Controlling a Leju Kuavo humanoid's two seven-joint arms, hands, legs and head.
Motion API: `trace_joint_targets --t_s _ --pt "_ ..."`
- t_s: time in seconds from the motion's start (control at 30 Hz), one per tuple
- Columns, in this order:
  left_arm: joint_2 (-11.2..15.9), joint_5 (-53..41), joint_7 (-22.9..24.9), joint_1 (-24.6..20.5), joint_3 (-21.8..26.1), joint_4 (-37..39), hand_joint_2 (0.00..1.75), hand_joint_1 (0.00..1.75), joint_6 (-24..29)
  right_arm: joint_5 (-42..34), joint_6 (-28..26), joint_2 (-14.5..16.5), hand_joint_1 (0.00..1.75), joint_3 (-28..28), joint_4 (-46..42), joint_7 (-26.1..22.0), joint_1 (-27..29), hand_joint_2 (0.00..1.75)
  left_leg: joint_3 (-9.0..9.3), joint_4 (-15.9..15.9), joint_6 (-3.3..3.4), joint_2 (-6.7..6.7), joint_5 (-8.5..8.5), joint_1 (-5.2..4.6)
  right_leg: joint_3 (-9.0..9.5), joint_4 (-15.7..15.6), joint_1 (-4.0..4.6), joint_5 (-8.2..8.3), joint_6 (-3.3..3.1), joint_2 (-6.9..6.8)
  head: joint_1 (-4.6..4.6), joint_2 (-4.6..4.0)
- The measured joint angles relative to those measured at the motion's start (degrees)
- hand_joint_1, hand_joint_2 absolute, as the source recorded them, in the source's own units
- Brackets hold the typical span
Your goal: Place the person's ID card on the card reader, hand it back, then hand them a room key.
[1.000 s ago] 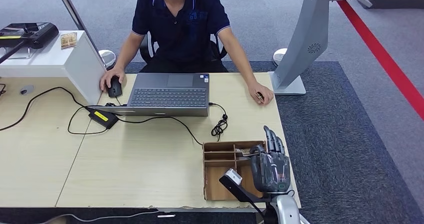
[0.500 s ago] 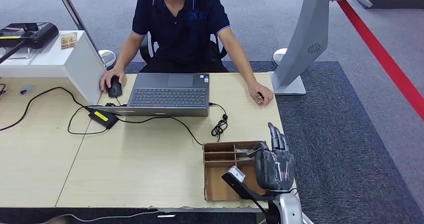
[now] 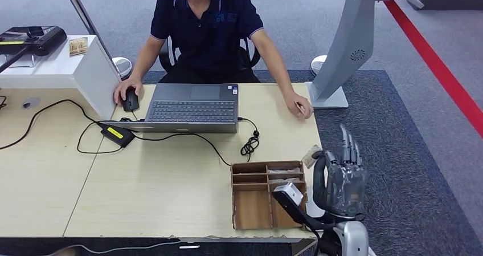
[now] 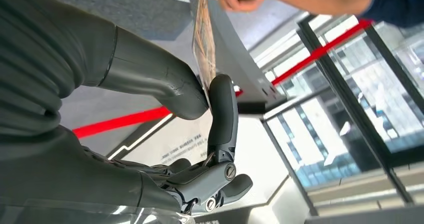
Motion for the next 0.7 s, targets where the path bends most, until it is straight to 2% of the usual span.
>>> trace_joint_targets --t_s 0.33,0.53,0.7 --pt "0.0 -0.2 0.0 0.0 0.0 0.0 0.00 0.00 0.1 -5.2 0.0 3.4 1.75 -8.3 -9.9 -9.8 2.1 1.75 0.00 0.0 0.00 0.00 0.00 0.00 0.00 0.0 0.00 0.00 0.00 0.00 0.00 0.00" --pt "0.0 -0.8 0.0 0.0 0.0 0.0 0.00 0.00 -0.1 -9.0 0.0 7.5 1.75 -11.4 -10.4 -17.9 2.0 1.75 0.00 0.0 0.00 0.00 0.00 0.00 0.01 0.0 0.00 0.00 0.00 0.00 0.00 -0.01" --pt "0.0 -1.5 0.0 -0.1 0.0 0.0 0.00 0.00 -0.5 -10.4 0.1 10.6 1.75 -12.3 -9.3 -21.6 0.7 1.75 0.00 0.0 -0.01 0.01 0.01 0.01 0.01 0.0 0.01 0.00 0.00 0.00 0.00 0.00"
